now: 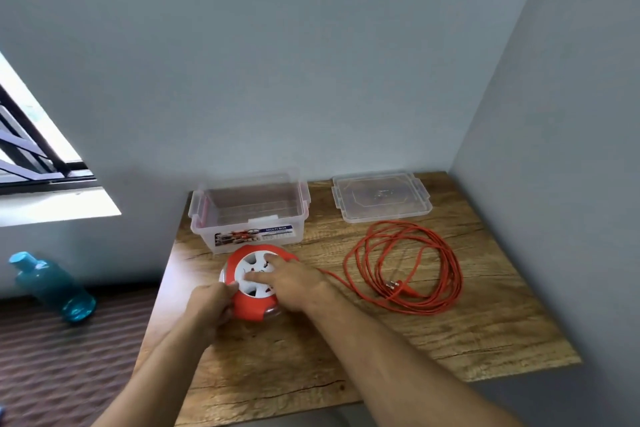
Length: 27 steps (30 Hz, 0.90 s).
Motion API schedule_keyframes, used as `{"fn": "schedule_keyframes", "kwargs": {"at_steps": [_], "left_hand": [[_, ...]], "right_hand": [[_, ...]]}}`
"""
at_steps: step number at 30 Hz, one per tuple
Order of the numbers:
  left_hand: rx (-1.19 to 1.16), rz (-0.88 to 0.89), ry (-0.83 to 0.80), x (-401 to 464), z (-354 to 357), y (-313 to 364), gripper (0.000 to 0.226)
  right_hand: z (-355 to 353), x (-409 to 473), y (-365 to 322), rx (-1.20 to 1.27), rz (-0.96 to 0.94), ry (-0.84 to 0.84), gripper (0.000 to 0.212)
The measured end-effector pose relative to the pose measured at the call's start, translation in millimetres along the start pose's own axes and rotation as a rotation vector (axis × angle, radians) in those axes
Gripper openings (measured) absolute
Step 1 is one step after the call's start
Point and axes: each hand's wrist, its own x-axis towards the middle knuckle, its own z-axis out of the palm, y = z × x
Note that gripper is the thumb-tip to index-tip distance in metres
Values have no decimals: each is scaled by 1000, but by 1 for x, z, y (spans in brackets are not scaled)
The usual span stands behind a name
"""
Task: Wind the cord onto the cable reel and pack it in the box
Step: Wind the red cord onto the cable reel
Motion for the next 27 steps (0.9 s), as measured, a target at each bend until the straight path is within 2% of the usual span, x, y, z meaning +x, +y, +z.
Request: {"fn": "schedule_keyframes", "kwargs": {"at_steps": [5,11,16,19,21,23,25,27], "left_hand": [[-60,14,-142,8,-10,-2,33],[-9,58,-260,10,-20,2,15],[53,89,-237,12,-16,9,40],[42,95,-211,9,-8,14,44],[32,116,-175,4,-1,17,43],[17,140,-142,1,6,15,40],[-3,170,-136,-3,13,10,36],[-15,201,-139,-10,18,5,32]], "right_hand": [[6,-9,7,-54,-90,36,42],[3,-8,4,-216,-155,54,43],[1,-10,8,-311,-199,76,52],[2,-11,14,-291,-199,95,56],[2,-10,17,-207,-129,141,60],[3,-9,14,-55,31,211,66],[11,-10,6,245,294,320,74],[20,-12,-8,689,588,433,82]]}}
